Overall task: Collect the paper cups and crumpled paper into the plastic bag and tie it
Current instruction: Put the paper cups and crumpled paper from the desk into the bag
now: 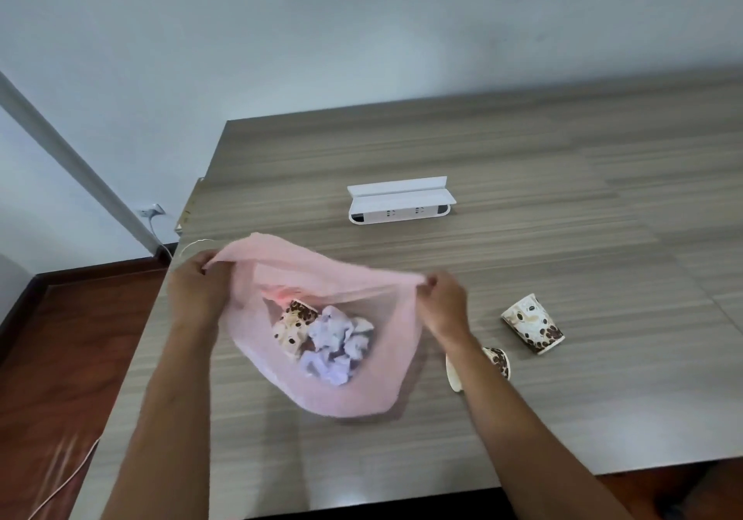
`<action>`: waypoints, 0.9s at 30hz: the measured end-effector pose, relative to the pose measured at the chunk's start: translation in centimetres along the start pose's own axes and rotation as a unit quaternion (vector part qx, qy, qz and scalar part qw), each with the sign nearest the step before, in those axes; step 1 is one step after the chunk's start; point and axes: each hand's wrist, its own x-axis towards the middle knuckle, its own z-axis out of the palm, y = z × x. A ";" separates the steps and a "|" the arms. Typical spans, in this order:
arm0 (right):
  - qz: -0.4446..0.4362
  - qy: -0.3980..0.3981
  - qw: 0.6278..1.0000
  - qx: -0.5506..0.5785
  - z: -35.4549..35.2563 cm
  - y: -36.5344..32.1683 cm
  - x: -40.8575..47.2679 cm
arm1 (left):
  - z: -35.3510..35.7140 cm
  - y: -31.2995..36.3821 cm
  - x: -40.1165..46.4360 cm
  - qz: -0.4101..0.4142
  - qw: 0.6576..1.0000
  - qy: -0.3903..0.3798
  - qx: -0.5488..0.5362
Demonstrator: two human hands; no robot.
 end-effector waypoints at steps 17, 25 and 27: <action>-0.087 0.044 0.992 0.075 -11.2 -9.2 4.9 | -0.6 2.0 0.2 -0.011 0.999 0.005 0.031; -0.040 -0.189 0.964 0.185 -9.9 -2.4 4.0 | 2.7 1.0 -1.3 -0.011 0.994 -0.029 0.100; -0.036 -0.232 0.954 0.185 -10.4 0.2 3.7 | 3.3 1.0 -1.5 -0.007 0.995 -0.025 0.099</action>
